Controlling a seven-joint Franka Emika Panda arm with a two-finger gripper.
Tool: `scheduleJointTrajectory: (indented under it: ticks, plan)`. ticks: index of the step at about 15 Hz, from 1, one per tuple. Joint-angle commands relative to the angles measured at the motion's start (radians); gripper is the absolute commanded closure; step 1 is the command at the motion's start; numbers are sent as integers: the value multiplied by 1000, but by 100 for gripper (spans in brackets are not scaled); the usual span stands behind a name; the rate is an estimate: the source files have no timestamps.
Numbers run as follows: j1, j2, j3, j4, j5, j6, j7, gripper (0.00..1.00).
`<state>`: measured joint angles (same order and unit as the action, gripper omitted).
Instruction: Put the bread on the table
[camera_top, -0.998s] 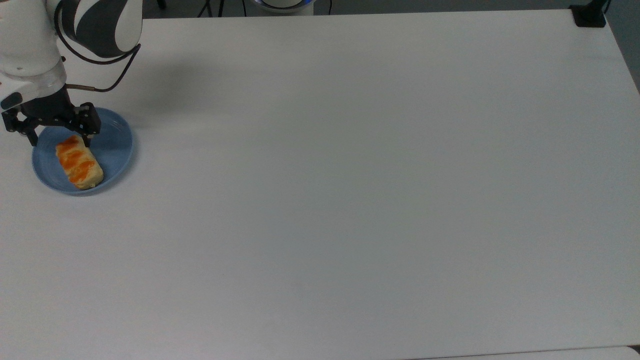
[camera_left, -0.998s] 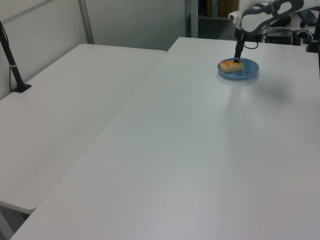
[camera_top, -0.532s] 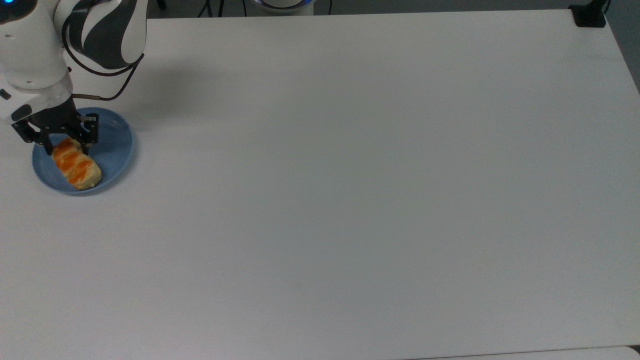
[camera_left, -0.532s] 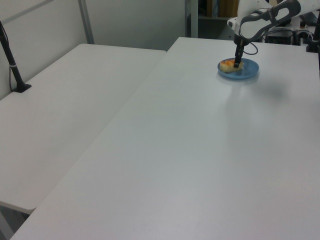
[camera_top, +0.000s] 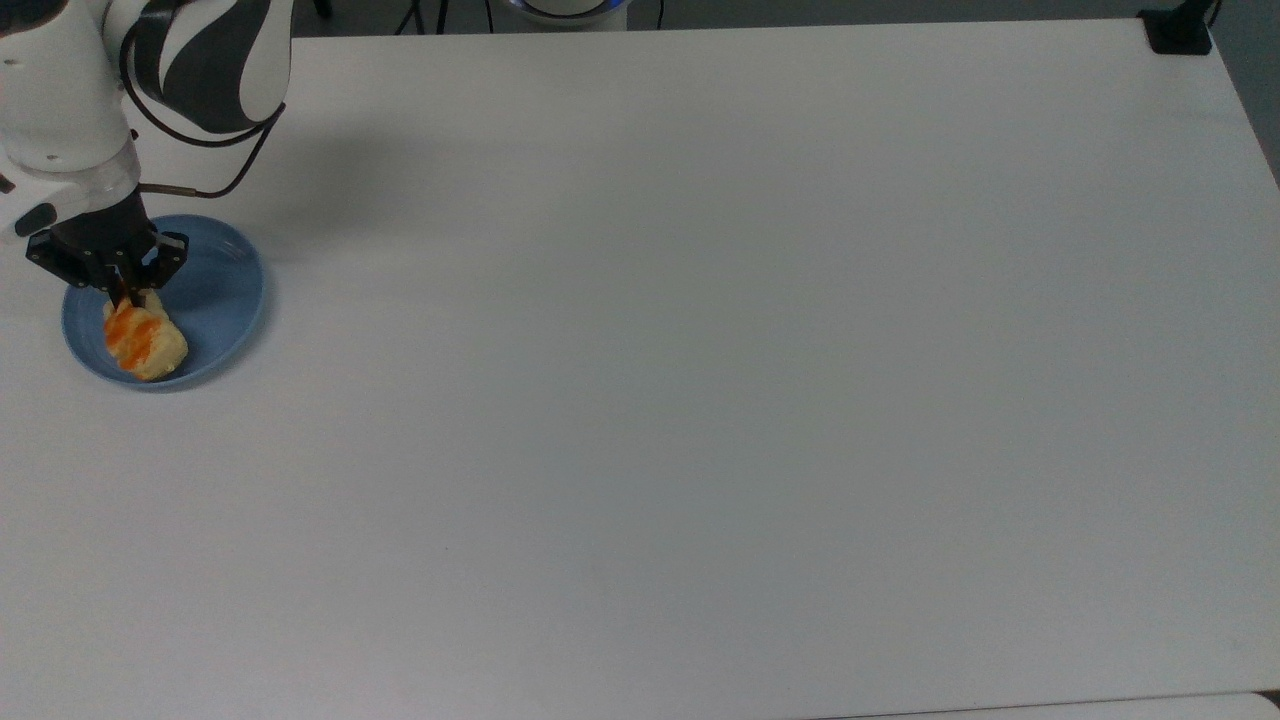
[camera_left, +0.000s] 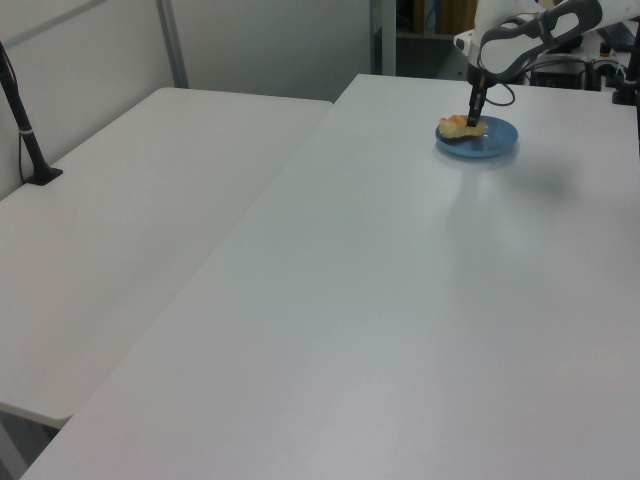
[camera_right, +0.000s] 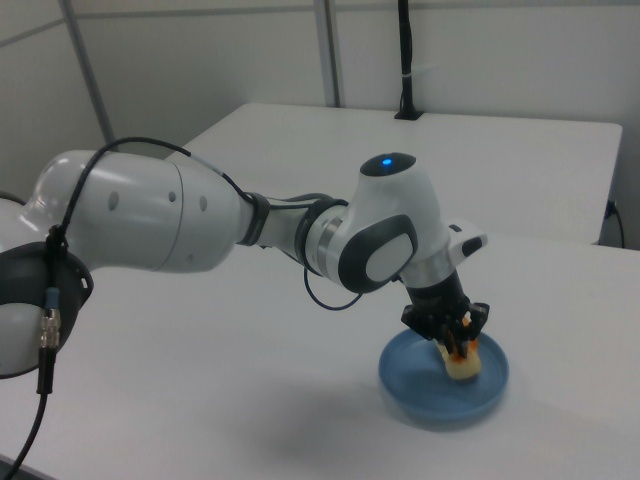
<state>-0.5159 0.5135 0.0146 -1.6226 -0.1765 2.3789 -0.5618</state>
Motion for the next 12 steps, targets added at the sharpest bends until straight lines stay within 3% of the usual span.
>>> scheduleJointTrajectory:
  ticks: [1, 4, 8, 12]
  plan:
    - [22, -96, 19, -14, 2, -124, -3, 99]
    - [23, -163, 94, -14, 5, -245, 35, 99]
    - [55, -254, 218, -14, 19, -435, 213, 99]
    - [218, -280, 228, -17, 22, -518, 576, 99]
